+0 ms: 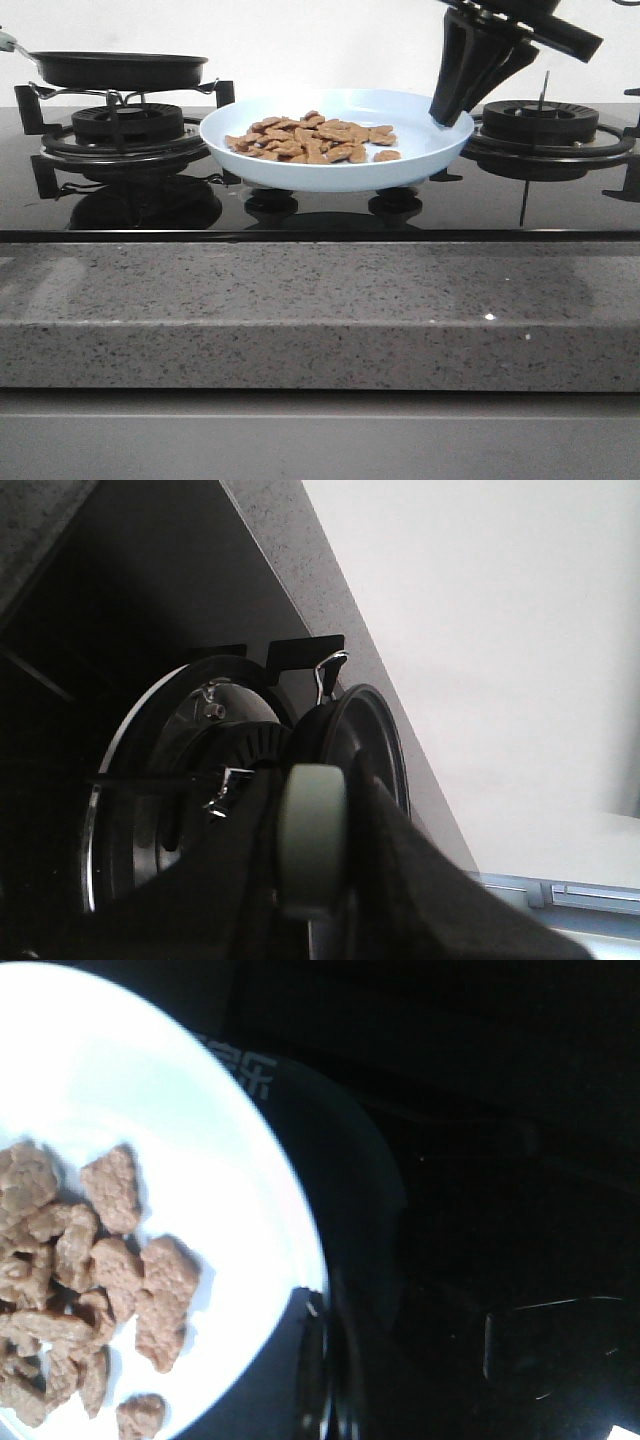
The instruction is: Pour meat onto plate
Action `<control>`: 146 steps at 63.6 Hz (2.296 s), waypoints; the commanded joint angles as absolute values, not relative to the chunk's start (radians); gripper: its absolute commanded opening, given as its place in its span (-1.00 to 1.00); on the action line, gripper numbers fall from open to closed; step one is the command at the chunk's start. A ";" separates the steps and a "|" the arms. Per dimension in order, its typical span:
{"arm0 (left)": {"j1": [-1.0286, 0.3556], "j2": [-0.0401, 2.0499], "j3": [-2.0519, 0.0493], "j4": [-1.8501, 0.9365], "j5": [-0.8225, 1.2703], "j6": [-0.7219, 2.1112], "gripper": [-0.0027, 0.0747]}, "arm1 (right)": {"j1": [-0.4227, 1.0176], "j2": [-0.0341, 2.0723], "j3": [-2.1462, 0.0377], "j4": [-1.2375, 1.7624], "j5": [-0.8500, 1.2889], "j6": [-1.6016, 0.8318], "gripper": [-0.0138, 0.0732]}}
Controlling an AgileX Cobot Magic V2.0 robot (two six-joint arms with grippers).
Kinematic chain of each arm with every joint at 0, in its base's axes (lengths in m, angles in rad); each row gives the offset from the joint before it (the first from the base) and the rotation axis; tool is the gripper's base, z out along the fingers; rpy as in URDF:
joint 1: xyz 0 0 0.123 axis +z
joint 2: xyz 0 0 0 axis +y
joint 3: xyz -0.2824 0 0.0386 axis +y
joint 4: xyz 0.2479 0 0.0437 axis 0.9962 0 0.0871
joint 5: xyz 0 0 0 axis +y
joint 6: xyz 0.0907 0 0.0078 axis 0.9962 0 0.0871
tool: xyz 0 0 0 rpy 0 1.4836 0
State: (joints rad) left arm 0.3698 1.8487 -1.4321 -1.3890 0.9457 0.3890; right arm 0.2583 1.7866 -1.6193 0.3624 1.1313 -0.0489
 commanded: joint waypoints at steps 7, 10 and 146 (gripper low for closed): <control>0.365 1.797 -1.463 -1.432 0.972 0.391 -0.21 | 0.257 1.727 -1.643 0.394 1.111 -0.059 -0.82; 0.365 1.797 -1.463 -1.430 0.974 0.391 -0.08 | 0.257 1.727 -1.643 0.394 1.111 -0.059 -0.82; -0.240 1.119 -1.191 -0.456 0.515 0.292 -0.98 | 0.257 1.727 -1.643 0.394 1.111 -0.059 -0.82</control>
State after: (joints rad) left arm -0.1603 1.2019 -1.2401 -0.5369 0.6858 0.3649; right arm 0.2583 1.7866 -1.6193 0.3624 1.1313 -0.0489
